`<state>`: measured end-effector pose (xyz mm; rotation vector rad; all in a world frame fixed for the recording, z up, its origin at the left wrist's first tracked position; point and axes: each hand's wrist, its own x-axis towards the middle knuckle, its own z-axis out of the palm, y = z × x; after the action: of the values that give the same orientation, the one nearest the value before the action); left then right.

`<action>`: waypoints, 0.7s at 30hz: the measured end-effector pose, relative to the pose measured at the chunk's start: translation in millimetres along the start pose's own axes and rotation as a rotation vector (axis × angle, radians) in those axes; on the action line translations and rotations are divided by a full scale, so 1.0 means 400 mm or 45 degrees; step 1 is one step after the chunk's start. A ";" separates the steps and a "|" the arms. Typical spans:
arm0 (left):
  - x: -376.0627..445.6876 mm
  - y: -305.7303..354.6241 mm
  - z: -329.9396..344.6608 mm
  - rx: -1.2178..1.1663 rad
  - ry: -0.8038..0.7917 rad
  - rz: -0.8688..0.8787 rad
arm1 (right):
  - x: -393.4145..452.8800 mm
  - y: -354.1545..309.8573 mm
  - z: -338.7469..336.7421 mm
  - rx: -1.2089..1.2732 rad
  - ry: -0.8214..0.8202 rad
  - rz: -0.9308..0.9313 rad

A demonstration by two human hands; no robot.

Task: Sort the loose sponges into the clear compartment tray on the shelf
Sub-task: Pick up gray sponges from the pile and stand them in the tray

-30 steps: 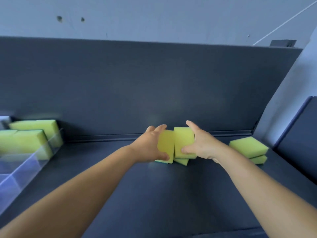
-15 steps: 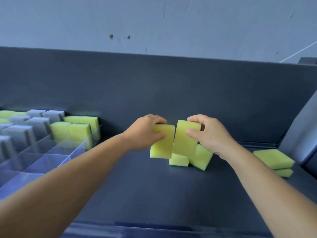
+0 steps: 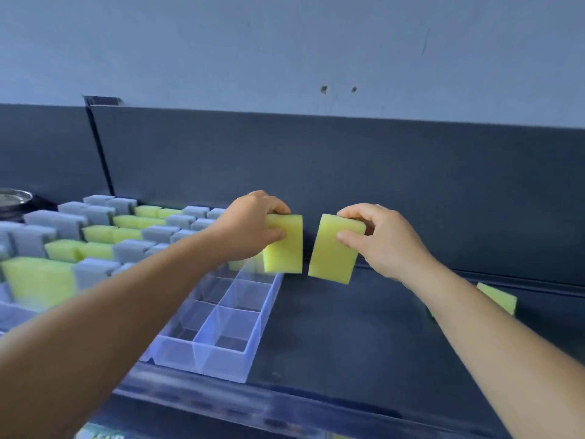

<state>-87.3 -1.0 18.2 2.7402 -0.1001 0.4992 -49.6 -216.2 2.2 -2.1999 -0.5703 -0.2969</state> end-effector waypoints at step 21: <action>0.033 -0.279 -0.051 0.131 -0.184 -0.016 | 0.128 -0.100 0.278 -0.330 -0.008 0.117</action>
<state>-67.1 110.5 4.1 2.8739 -0.0950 0.3108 -22.6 -92.4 -21.0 -2.4697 -0.4531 -0.3307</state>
